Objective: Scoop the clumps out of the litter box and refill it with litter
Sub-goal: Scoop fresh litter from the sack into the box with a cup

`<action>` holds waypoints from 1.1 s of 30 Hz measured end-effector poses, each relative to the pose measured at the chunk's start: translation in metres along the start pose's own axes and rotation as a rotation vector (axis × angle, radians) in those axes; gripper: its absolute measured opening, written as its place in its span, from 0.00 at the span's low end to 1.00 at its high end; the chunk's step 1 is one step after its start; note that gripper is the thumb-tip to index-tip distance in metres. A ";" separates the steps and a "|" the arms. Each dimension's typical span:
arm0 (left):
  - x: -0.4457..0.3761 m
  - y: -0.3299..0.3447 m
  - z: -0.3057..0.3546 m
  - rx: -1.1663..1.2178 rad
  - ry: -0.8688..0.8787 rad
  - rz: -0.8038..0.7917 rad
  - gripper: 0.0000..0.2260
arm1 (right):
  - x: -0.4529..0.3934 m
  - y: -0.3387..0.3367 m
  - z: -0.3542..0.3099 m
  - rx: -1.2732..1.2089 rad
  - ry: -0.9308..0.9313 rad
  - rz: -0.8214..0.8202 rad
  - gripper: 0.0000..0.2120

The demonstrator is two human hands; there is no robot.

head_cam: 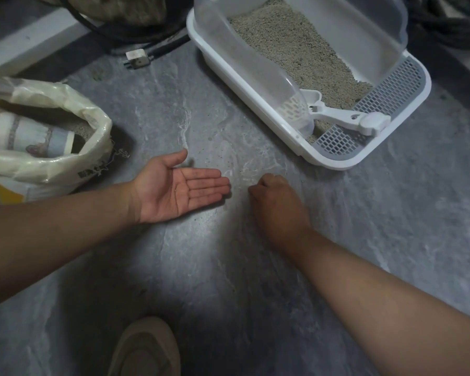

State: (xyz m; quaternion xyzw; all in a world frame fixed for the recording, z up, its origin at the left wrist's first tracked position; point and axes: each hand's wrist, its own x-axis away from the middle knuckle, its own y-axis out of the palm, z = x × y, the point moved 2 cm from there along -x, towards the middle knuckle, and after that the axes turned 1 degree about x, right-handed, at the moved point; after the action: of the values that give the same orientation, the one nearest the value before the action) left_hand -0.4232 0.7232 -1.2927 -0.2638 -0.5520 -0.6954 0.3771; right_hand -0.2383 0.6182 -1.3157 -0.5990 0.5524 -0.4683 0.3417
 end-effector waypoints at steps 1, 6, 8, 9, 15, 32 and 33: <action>0.000 0.000 0.000 -0.001 -0.005 -0.006 0.33 | -0.002 -0.002 -0.001 0.006 -0.002 -0.017 0.05; -0.002 0.001 -0.001 -0.008 -0.015 -0.024 0.33 | -0.009 -0.018 -0.015 0.171 -0.078 -0.037 0.08; -0.002 0.002 -0.001 -0.010 -0.013 -0.027 0.32 | -0.008 -0.020 -0.019 0.241 -0.111 -0.077 0.13; -0.002 0.002 -0.001 -0.009 -0.014 -0.028 0.33 | -0.006 -0.020 -0.020 0.249 -0.111 -0.086 0.14; 0.000 0.003 0.000 0.002 -0.004 -0.025 0.32 | -0.004 -0.017 -0.019 0.150 0.041 -0.109 0.12; -0.002 0.022 -0.001 -0.061 -0.027 -0.101 0.32 | -0.008 -0.043 -0.087 -0.320 -0.075 0.068 0.08; -0.002 0.019 0.000 -0.061 -0.026 -0.105 0.32 | -0.008 -0.046 -0.086 -0.375 -0.041 0.089 0.07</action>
State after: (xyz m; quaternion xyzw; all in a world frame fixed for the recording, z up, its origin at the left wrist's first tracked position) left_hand -0.4066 0.7216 -1.2835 -0.2549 -0.5486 -0.7271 0.3248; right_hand -0.3030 0.6421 -1.2463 -0.6364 0.6490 -0.3294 0.2557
